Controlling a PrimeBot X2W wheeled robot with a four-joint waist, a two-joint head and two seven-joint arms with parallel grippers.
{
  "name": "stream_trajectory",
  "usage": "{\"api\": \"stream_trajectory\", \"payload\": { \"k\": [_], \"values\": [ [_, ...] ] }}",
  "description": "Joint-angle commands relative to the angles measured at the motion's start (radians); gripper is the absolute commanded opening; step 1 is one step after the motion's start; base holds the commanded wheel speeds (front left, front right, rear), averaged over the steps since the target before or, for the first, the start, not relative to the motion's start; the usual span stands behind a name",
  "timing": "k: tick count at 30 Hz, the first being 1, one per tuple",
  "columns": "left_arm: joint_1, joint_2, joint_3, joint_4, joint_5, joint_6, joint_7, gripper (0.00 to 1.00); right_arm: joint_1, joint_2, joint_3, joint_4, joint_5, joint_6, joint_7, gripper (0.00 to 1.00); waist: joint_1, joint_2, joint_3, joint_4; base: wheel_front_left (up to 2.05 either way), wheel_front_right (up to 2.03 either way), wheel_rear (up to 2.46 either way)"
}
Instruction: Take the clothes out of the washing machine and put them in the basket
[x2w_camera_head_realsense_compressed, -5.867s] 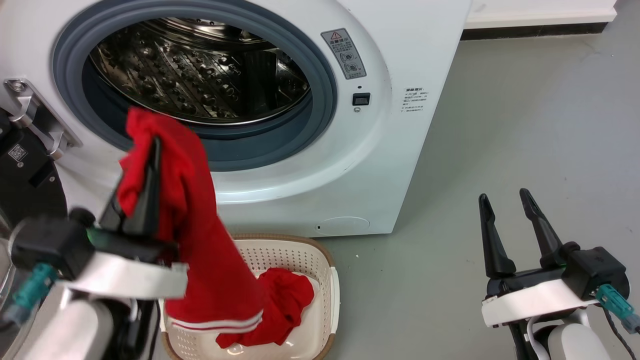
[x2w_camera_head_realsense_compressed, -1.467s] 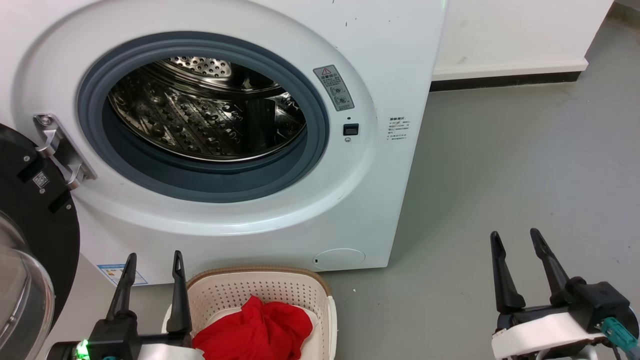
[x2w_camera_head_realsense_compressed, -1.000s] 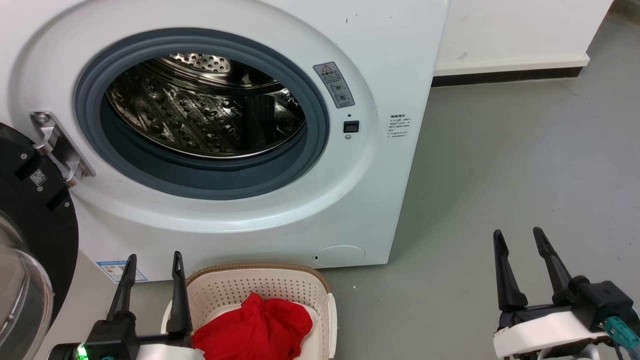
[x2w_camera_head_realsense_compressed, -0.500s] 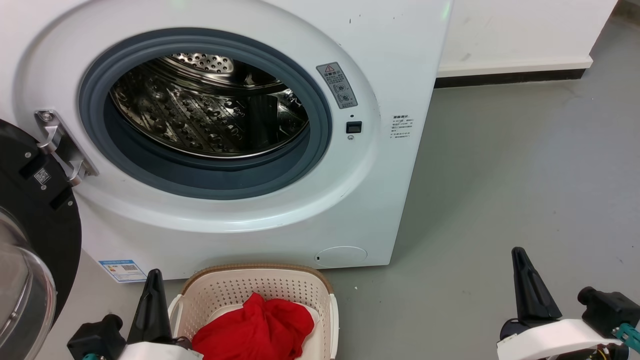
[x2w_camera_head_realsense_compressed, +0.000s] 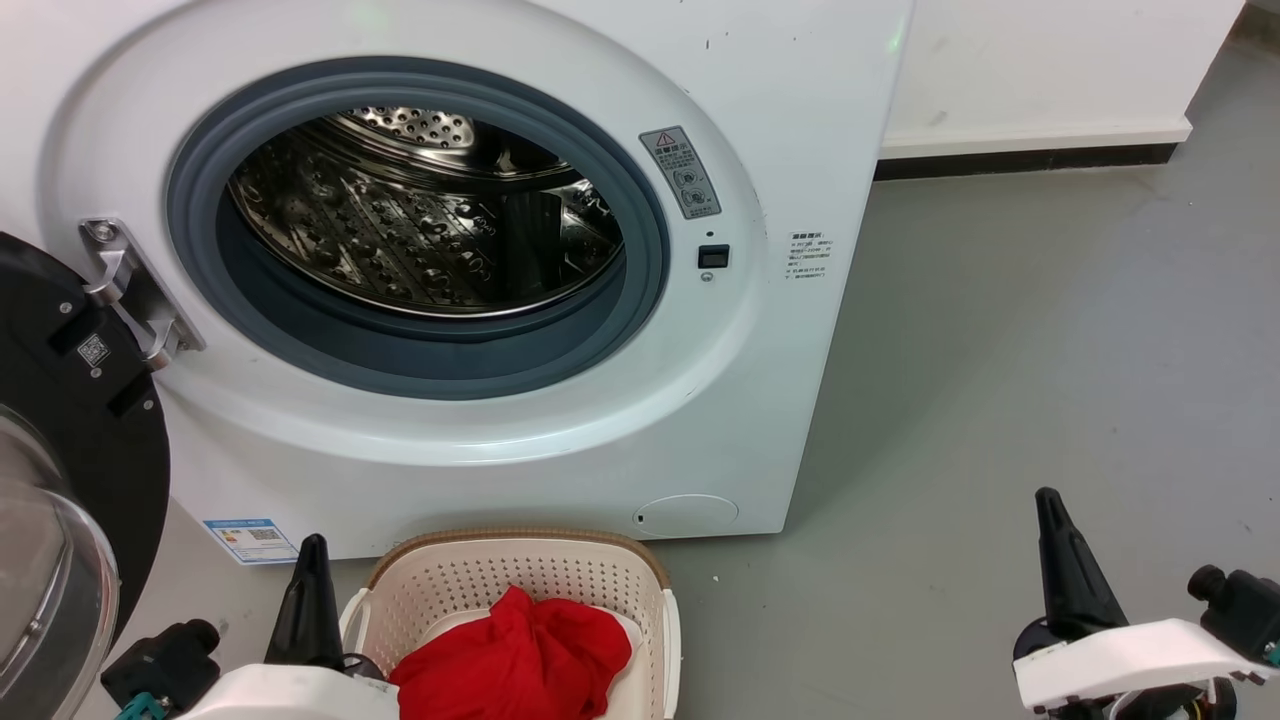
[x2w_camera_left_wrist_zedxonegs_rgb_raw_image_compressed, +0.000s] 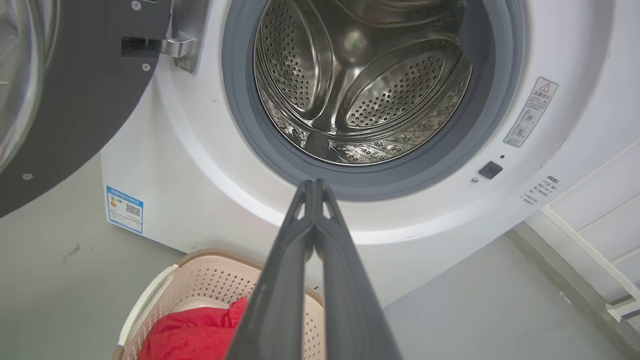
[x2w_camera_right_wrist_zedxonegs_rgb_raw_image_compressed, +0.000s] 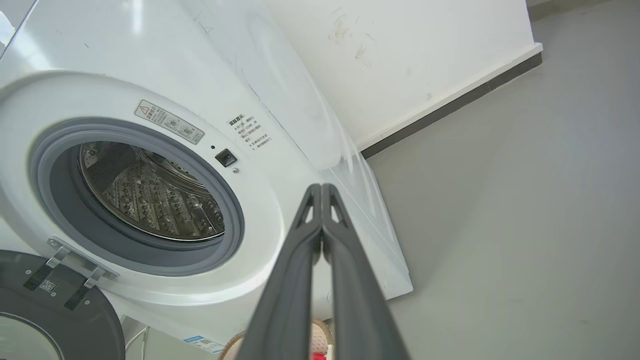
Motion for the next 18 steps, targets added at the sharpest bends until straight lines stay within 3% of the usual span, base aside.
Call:
{"api": "stream_trajectory", "payload": {
  "k": [1,18],
  "values": [
    [-0.031,0.001,0.006,-0.004,-0.041,-0.005,0.008,0.0,-0.034,-0.01,-0.004,-0.009,0.043,0.0,0.009,0.0,0.0,0.0,0.0,0.001,0.0,0.0,0.0],
    [-0.07,0.001,0.014,0.037,-0.296,-0.026,0.069,0.0,-0.055,-0.016,-0.016,0.012,0.291,0.0,0.065,0.0,0.0,0.0,-0.005,0.009,0.0,0.0,0.0]
  ]
}}
